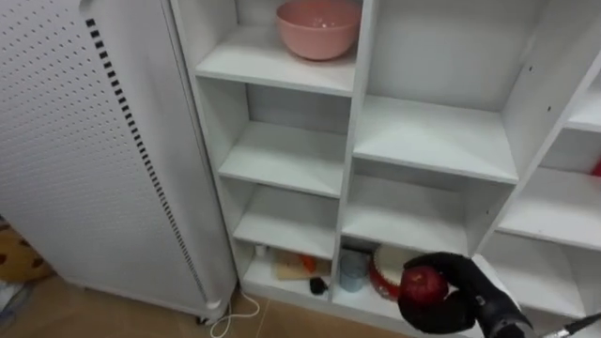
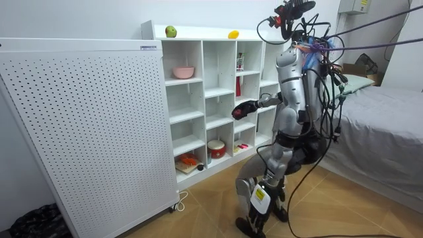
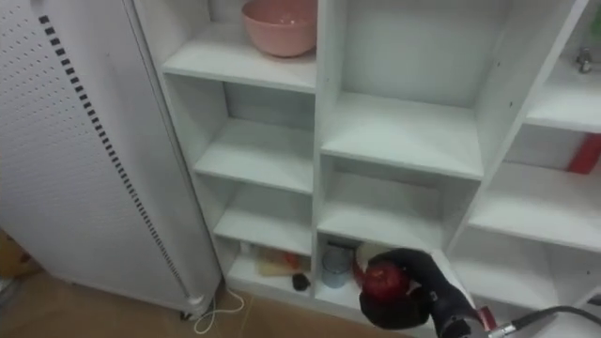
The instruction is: Arrange fruit in the closet
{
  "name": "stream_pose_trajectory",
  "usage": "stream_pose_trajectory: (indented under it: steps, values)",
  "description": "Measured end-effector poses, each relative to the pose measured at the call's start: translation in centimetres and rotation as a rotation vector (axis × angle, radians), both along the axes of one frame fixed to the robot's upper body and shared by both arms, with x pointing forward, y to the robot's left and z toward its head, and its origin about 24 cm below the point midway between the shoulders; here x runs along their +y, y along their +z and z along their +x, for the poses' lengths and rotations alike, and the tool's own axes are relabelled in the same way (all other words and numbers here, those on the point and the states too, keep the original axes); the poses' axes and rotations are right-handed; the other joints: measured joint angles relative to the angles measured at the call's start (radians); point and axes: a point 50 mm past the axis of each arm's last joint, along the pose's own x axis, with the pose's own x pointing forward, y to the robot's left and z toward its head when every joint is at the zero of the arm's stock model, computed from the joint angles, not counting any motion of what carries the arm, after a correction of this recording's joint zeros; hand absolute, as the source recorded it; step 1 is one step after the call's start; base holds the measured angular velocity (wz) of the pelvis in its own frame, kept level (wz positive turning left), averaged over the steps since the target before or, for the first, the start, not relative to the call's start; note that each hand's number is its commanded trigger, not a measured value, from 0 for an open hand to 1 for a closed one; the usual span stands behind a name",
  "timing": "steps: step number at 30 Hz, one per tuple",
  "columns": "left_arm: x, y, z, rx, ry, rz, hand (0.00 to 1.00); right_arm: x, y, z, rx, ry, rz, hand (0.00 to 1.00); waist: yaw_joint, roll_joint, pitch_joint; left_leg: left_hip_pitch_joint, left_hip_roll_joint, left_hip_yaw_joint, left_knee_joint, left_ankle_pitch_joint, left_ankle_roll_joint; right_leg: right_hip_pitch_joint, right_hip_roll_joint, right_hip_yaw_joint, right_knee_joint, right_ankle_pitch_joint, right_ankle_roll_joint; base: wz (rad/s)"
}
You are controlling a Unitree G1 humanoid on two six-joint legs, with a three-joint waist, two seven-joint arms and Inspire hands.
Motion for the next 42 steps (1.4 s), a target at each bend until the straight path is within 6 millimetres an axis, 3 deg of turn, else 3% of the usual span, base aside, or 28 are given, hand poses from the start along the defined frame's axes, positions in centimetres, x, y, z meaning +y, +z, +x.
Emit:
stream_pose_trajectory:
  steps: [4, 9, 18, 22, 27, 32, 42]
  values:
    - [0.4, 0.2, -0.3, -0.015, 0.044, -0.010, 0.00, -0.8, 0.3, 0.7, 0.000, -0.053, -0.011, 1.00, 0.000, 0.000, 0.0000, -0.066, 0.004, -0.003, 0.046, -0.006, -0.002, -0.063, 0.000, 0.003, 0.038, -0.002, -0.004, -0.03]
    - [1.3, 0.4, -0.3, -0.014, 0.065, 0.012, 0.00, -2.9, 2.7, 2.2, -0.033, -0.100, -0.090, 1.00, 0.014, -0.002, 0.0005, -0.161, 0.000, -0.004, 0.100, -0.009, 0.004, -0.155, -0.012, 0.009, 0.088, -0.002, -0.004, 0.01]
    - [2.3, 1.0, 0.1, -0.046, 0.091, 0.036, 0.00, -4.6, 6.6, 4.4, -0.111, -0.209, -0.100, 1.00, 0.029, -0.039, 0.0083, -0.297, -0.002, -0.020, 0.160, -0.017, 0.017, -0.277, -0.019, 0.003, 0.133, -0.002, -0.002, 0.01]
    - [2.8, 1.3, 0.3, -0.054, 0.092, 0.058, 0.00, -5.1, 8.3, 4.9, -0.174, -0.273, -0.110, 1.00, 0.025, -0.052, 0.0124, -0.329, -0.014, -0.021, 0.166, -0.017, 0.018, -0.303, -0.032, 0.001, 0.141, -0.003, 0.001, 0.06]
    - [4.0, 1.9, 0.5, -0.088, 0.127, 0.108, 0.00, -5.7, 10.2, 5.5, -0.247, -0.380, -0.019, 1.00, 0.025, -0.090, 0.0159, -0.373, -0.017, -0.024, 0.167, -0.016, 0.017, -0.344, -0.032, -0.003, 0.137, 0.000, 0.007, 0.00]
    - [4.3, 2.2, 0.0, -0.090, 0.122, 0.119, 0.00, -6.2, 12.0, 5.9, -0.294, -0.433, -0.087, 1.00, 0.025, -0.094, 0.0161, -0.402, -0.018, -0.028, 0.163, -0.018, 0.022, -0.363, -0.034, -0.012, 0.125, 0.001, 0.014, 0.01]
    - [5.7, 3.2, 0.7, -0.132, 0.147, 0.151, 0.00, -6.2, 14.1, 6.4, -0.369, -0.528, -0.147, 1.00, 0.012, -0.117, 0.0221, -0.407, -0.019, -0.035, 0.164, -0.029, 0.030, -0.357, -0.045, -0.034, 0.123, -0.011, -0.004, 0.02]
